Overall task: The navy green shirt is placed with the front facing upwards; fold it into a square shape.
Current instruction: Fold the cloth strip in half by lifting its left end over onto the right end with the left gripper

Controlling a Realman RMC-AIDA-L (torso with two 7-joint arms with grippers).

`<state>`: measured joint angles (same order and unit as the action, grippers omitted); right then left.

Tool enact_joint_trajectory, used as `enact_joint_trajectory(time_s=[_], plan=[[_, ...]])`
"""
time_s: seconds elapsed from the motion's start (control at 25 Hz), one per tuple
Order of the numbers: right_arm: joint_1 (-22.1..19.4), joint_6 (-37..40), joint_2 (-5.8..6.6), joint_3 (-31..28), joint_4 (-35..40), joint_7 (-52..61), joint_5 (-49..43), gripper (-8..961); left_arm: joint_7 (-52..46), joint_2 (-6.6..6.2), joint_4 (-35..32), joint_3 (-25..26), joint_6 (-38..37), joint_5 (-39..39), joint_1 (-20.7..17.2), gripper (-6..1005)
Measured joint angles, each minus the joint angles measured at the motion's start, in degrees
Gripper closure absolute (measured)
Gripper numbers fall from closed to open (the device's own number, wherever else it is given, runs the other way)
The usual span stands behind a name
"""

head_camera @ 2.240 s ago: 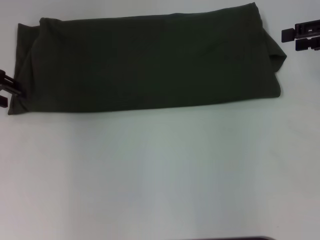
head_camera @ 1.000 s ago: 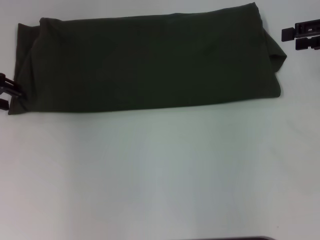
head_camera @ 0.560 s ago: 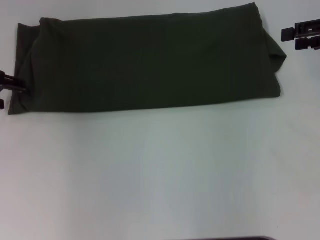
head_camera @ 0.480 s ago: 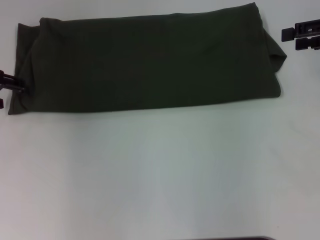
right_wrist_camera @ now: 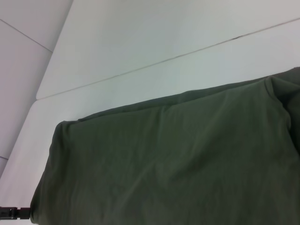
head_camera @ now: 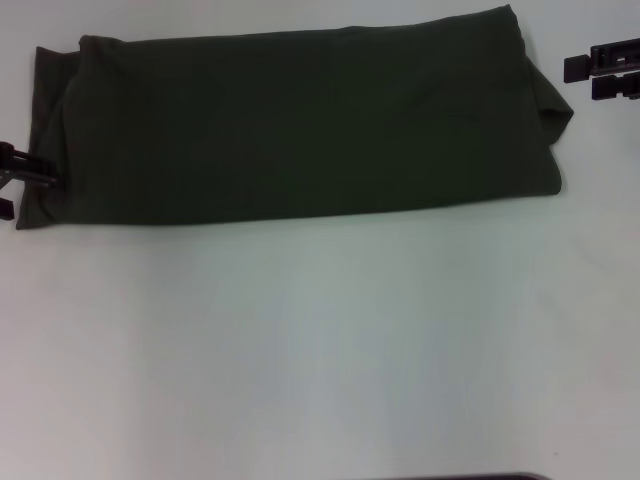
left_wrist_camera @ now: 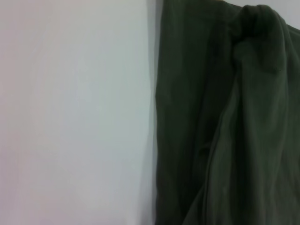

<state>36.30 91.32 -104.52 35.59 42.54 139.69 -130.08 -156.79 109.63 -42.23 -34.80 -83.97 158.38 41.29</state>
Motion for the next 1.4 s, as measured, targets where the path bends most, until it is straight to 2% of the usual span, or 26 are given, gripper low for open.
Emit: enact_joint_trajectory(time_s=[0.44, 1.04, 1.4], plan=[[0.0, 0.0, 0.03, 0.0, 0.0, -0.1, -0.2, 174, -0.54, 0.79, 0.24, -0.16, 1.3, -0.01, 0.08, 165], [0.0, 0.0, 0.03, 0.0, 0.0, -0.08, -0.27, 174, -0.52, 0.78, 3.9, -0.33, 4.16, 0.17, 1.01, 172], [-0.17, 0.0, 0.03, 0.0, 0.0, -0.16, -0.24, 174, -0.17, 1.52, 4.1, -0.34, 3.76, 0.0, 2.4, 176]])
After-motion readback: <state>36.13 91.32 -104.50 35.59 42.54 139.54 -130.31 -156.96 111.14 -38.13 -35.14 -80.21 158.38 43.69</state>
